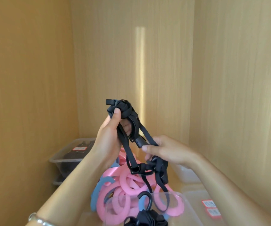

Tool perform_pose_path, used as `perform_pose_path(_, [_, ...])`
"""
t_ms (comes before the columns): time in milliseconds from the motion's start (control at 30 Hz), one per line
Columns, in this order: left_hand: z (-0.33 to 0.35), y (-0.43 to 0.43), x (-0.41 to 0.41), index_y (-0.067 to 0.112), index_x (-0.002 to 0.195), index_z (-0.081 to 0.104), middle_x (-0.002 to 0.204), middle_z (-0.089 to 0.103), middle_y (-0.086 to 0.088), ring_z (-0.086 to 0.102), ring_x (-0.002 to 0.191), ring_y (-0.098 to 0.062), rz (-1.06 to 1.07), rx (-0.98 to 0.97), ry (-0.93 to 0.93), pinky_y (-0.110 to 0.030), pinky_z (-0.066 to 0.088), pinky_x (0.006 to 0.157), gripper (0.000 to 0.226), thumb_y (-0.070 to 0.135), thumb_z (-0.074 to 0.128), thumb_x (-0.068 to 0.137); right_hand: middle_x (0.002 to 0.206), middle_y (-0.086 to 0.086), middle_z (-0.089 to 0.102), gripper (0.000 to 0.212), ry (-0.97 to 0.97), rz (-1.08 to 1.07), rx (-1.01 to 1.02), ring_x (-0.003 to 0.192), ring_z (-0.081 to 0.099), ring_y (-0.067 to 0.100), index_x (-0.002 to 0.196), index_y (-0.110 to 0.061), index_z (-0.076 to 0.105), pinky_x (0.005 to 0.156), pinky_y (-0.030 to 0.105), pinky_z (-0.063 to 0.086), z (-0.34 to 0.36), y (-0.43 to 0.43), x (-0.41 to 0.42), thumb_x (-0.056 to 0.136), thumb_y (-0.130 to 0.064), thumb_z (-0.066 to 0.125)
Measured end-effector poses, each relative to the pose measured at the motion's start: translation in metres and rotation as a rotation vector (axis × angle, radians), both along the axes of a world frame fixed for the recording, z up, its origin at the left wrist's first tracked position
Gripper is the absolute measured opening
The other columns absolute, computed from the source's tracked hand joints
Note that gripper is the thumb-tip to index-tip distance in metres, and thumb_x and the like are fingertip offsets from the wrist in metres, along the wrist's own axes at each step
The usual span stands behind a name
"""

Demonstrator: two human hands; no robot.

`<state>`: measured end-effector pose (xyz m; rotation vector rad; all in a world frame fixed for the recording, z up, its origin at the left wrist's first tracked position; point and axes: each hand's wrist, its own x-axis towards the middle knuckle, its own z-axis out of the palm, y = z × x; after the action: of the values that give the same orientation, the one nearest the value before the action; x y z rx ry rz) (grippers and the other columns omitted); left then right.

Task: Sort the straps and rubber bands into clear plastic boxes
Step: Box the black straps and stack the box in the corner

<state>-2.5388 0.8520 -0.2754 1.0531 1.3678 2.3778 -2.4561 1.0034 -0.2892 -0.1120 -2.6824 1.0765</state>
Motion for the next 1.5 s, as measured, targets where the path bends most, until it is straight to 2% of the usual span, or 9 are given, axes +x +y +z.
perform_pose_path(233, [-0.004,0.003,-0.002,0.021,0.105,0.065,0.098,0.074,-0.003,0.069,0.096,-0.017,0.143,-0.123,-0.008,-0.035,0.05,0.084,0.047,0.054,0.033,0.097,0.072,-0.005,0.064,0.021,0.306,-0.174,-0.264,0.072,0.071,0.024,0.082,-0.018,0.058,0.074,0.039,0.056,0.003,0.003,-0.001,0.095,-0.035,0.058])
perform_pose_path(400, [-0.007,0.001,-0.015,0.02,0.11,0.051,0.085,0.058,-0.002,0.054,0.073,-0.018,0.471,-0.15,-0.069,-0.033,0.043,0.069,0.015,0.026,0.043,0.099,0.062,-0.008,0.062,0.022,0.269,-0.174,-0.262,0.058,0.065,0.01,0.082,-0.014,0.065,0.062,0.026,0.046,0.005,0.003,0.001,0.089,-0.035,0.067])
perform_pose_path(500, [-0.001,-0.004,-0.019,0.025,0.11,0.048,0.092,0.053,0.003,0.051,0.078,-0.018,0.586,-0.055,-0.077,-0.034,0.041,0.072,0.032,0.002,0.034,0.092,0.06,-0.004,0.057,0.013,0.369,-0.215,-0.223,0.057,0.06,0.014,0.086,-0.018,0.071,0.06,0.027,0.042,0.002,0.003,-0.003,0.089,-0.031,0.067])
perform_pose_path(733, [-0.001,-0.002,-0.008,0.013,0.094,0.058,0.048,0.045,0.003,0.035,0.037,-0.012,0.256,-0.218,-0.129,-0.024,0.036,0.046,0.028,0.021,0.033,0.101,0.078,-0.014,0.067,0.047,0.416,-0.098,-0.048,0.072,0.063,0.006,0.072,-0.047,0.071,0.067,0.018,0.049,0.002,0.005,0.001,0.091,-0.007,0.056])
perform_pose_path(833, [-0.009,0.0,-0.012,0.009,0.086,0.061,0.054,0.038,0.003,0.035,0.045,-0.012,0.271,-0.356,0.06,-0.024,0.035,0.047,0.03,0.032,0.046,0.099,0.097,-0.016,0.065,0.064,0.385,-0.055,0.064,0.095,0.062,0.001,0.084,-0.05,0.072,0.088,0.019,0.049,-0.003,0.003,-0.005,0.085,0.009,0.049])
perform_pose_path(967, [-0.012,-0.001,-0.008,0.018,0.103,0.069,0.094,0.071,-0.004,0.065,0.084,-0.022,0.091,-0.6,0.235,-0.027,0.05,0.063,0.03,0.041,0.052,0.095,0.095,-0.019,0.062,0.07,0.484,-0.027,0.059,0.097,0.061,-0.003,0.082,-0.061,0.068,0.086,0.016,0.047,-0.006,0.005,-0.011,0.088,0.007,0.053])
perform_pose_path(1100, [-0.009,-0.003,0.0,0.019,0.096,0.071,0.088,0.073,0.0,0.065,0.067,-0.012,-0.145,-0.772,0.214,-0.022,0.049,0.056,0.034,0.048,0.052,0.092,0.1,-0.023,0.062,0.05,0.54,0.005,0.07,0.102,0.061,-0.002,0.095,-0.053,0.07,0.089,0.018,0.048,-0.005,0.005,-0.008,0.088,-0.003,0.063])
perform_pose_path(1267, [-0.005,-0.003,-0.007,0.008,0.092,0.062,0.072,0.065,-0.006,0.057,0.05,-0.011,0.127,-0.554,0.11,-0.021,0.043,0.045,0.018,0.026,0.06,0.093,0.119,-0.019,0.057,0.04,0.506,-0.123,0.073,0.105,0.057,0.0,0.12,-0.034,0.065,0.075,0.008,0.042,-0.001,0.006,-0.008,0.088,-0.011,0.066])
perform_pose_path(1500, [0.003,-0.013,-0.023,0.01,0.123,0.049,0.099,0.072,0.0,0.067,0.094,-0.012,0.395,-0.155,-0.098,-0.028,0.049,0.067,0.036,0.033,0.055,0.096,0.086,0.0,0.072,0.022,0.032,-0.275,0.122,0.087,0.067,0.019,0.083,-0.018,0.075,0.078,0.03,0.051,0.0,0.019,-0.001,0.082,-0.039,0.072])
